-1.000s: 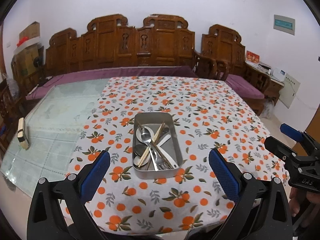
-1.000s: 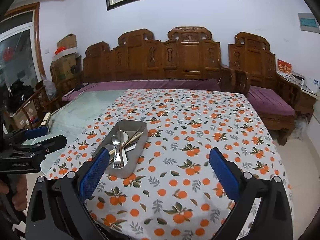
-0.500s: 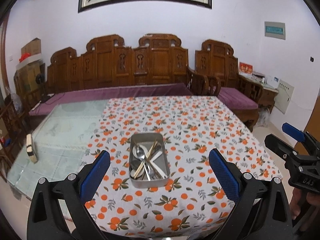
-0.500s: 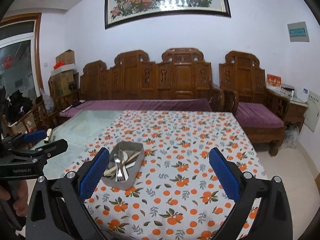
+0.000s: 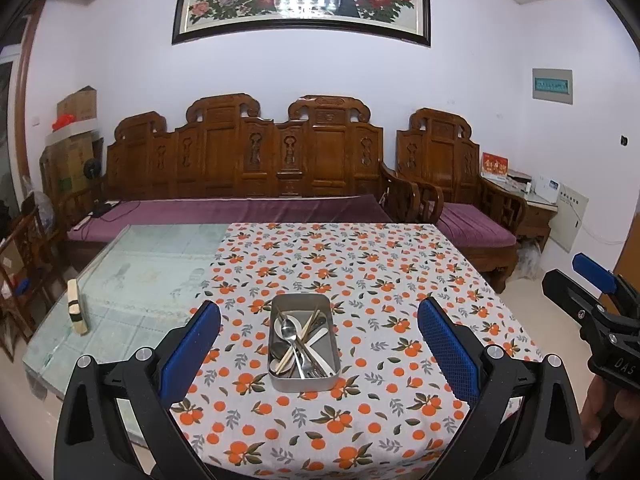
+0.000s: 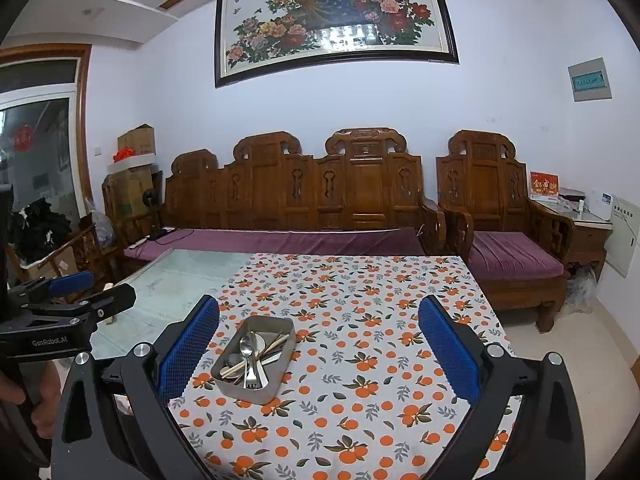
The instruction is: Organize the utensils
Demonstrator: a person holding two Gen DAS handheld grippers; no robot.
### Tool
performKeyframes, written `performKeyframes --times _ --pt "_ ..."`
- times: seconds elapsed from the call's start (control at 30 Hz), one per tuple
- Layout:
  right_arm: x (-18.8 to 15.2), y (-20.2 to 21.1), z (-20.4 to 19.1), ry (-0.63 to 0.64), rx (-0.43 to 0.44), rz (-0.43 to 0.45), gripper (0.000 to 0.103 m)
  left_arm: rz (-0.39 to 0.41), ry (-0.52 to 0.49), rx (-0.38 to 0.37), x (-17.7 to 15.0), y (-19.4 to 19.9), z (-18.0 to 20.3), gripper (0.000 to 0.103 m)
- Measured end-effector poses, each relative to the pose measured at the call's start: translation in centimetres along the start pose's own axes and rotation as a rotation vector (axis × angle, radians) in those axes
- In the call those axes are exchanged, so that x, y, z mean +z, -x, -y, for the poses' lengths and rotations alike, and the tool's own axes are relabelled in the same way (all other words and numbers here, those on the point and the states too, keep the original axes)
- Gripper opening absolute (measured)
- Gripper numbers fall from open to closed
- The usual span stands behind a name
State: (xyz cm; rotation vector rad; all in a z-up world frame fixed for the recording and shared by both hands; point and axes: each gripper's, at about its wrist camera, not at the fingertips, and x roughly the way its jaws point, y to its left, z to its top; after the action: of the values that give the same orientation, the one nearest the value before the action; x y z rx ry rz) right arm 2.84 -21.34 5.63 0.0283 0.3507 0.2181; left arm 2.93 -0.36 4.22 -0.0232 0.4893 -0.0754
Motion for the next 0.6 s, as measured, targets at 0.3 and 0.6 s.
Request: performKeyframes --times 0.3,0.6 --pt "0.11 0.17 -0.07 -0.001 0.0 0.002 0.1 0.006 0.001 0.003 0.18 0.52 -0.2 0.095" --pt "0.11 0.21 -0.06 0.0 -0.001 0.002 0.1 0.007 0.001 0.004 0.2 0.57 -0.17 0.095"
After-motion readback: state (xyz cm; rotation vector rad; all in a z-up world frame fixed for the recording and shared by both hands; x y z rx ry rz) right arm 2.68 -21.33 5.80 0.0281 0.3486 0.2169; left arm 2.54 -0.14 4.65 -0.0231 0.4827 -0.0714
